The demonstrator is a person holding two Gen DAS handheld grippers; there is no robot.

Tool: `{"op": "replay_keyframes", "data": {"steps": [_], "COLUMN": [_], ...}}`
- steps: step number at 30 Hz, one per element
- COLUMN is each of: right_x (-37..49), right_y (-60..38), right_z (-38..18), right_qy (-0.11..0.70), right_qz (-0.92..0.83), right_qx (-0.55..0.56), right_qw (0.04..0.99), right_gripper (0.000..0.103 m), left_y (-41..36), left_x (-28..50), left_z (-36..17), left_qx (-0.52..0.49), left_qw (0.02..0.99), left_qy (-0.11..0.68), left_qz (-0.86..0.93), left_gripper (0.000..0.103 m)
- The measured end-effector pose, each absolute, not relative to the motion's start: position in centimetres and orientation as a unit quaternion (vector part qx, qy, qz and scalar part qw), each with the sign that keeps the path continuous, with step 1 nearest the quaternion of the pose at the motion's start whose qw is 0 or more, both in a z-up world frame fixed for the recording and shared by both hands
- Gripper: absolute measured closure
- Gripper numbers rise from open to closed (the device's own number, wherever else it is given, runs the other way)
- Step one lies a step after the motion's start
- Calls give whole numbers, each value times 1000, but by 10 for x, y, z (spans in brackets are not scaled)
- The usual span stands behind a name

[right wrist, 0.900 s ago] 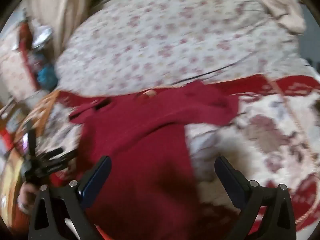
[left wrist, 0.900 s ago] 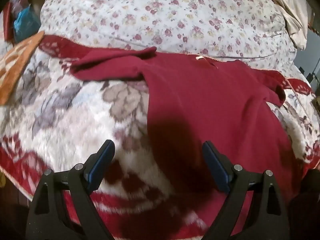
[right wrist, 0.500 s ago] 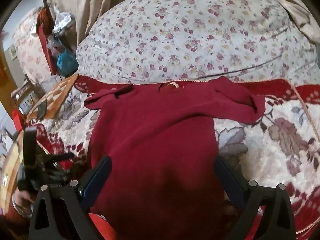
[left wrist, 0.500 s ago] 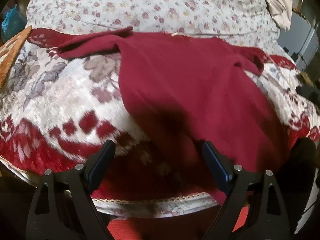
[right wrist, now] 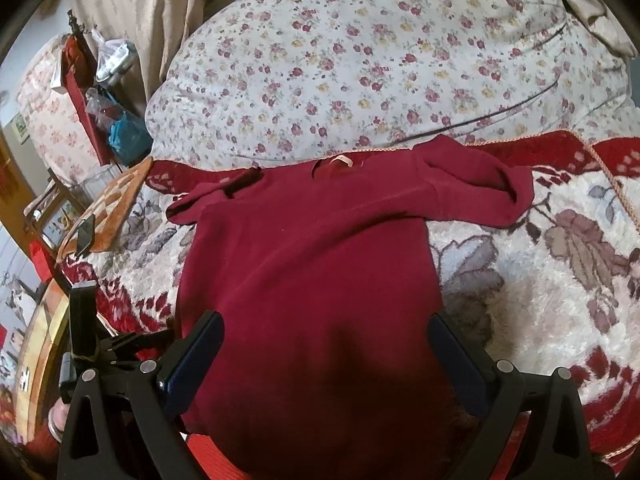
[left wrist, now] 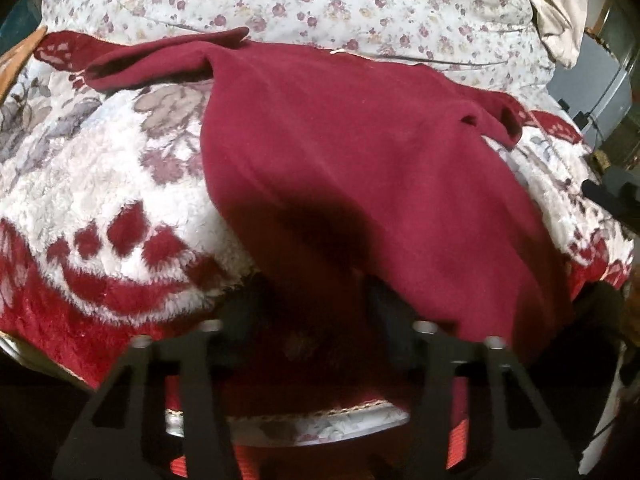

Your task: Fold small clothes

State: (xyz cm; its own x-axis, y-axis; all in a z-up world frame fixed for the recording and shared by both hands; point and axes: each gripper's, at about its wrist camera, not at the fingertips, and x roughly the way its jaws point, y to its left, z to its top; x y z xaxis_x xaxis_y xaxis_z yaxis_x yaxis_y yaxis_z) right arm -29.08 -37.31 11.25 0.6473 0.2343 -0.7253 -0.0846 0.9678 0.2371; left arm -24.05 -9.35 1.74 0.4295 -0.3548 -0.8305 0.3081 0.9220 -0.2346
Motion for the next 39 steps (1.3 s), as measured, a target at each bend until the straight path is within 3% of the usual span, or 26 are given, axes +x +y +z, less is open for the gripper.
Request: {"op": "replay_keyframes", "data": {"steps": [1, 3, 4, 14, 24, 32, 34, 39], "right_x": [-290, -287, -286, -271, -244, -216, -206, -181], "right_y": [-373, -372, -371, -363, -333, -315, -307, -292], "right_z": [112, 112, 113, 122, 91, 79, 78, 72], "right_qy": [408, 402, 402, 406, 461, 469, 463, 460], "right_qz": [90, 91, 91, 118, 116, 123, 125, 117], "right_qx": [92, 92, 91, 110, 48, 27, 20, 5], "right_qw": [904, 907, 907, 899, 878, 874, 877, 880], "right_gripper": [2, 2, 2, 2, 2, 2, 4, 16], "left_y": [-91, -86, -83, -42, -56, -66, -68, -79], "left_x": [-239, -234, -232, -242, -241, -217, -206, -177], "left_z": [18, 20, 21, 42, 58, 73, 77, 75], "left_qx": [-26, -49, -59, -46, 1, 32, 24, 28], "left_qw": [845, 835, 831, 838, 844, 870, 874, 881], "left_qy": [496, 503, 507, 502, 499, 464, 456, 446], "left_qz": [-197, -216, -220, -207, -195, -164, -167, -158], "left_gripper": [76, 91, 93, 95, 94, 70, 45, 44]}}
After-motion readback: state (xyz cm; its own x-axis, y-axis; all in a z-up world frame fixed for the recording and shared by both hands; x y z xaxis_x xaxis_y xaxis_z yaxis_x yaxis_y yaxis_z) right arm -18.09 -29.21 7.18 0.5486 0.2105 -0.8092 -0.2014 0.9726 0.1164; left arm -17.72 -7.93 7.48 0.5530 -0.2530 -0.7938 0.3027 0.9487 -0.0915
